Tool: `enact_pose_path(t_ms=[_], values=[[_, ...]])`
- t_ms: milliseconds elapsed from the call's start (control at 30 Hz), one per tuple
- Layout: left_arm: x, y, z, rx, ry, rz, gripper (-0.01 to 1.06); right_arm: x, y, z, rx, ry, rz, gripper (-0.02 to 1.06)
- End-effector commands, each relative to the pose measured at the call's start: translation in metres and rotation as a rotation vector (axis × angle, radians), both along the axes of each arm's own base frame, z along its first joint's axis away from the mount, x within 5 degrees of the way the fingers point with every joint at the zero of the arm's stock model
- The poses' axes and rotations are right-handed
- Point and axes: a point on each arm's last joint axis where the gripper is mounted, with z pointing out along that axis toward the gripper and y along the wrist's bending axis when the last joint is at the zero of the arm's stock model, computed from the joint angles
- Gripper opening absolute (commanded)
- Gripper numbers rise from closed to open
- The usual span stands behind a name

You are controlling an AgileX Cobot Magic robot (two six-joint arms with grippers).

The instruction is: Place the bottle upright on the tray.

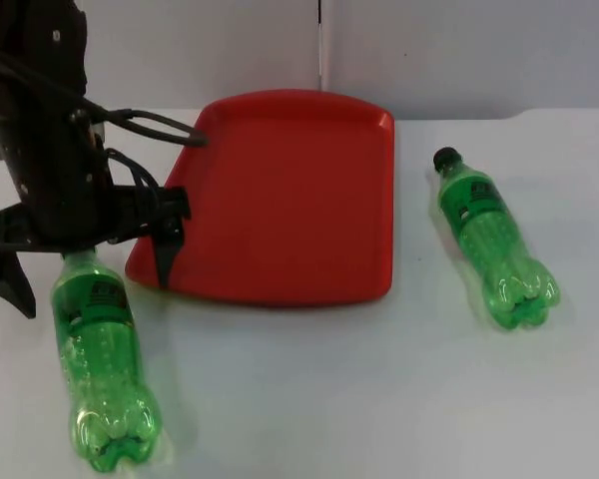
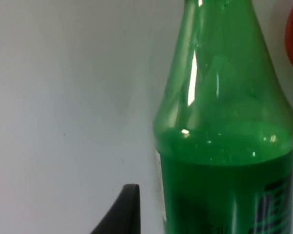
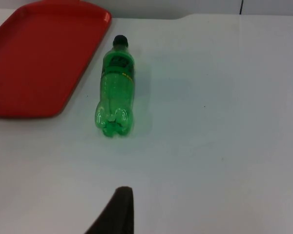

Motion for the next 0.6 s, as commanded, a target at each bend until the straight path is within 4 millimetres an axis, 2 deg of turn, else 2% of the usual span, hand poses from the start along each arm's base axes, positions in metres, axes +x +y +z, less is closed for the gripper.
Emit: enact_pose_path(t_ms=[0,267,567], values=[[0.001,0.001,-0.002,0.007,-0.007,0.006,1.05,0.000,0.000,0.000,0.002,-0.007,-0.007,1.05],[0.003,0.018,-0.015,-0.009,-0.002,0.047,1.05,0.000,0.000,0.000,0.002,-0.007,-0.007,1.05],[0.010,0.015,-0.036,-0.040,-0.030,0.053,1.05,0.000,0.000,0.000,0.002,-0.007,-0.007,1.05]])
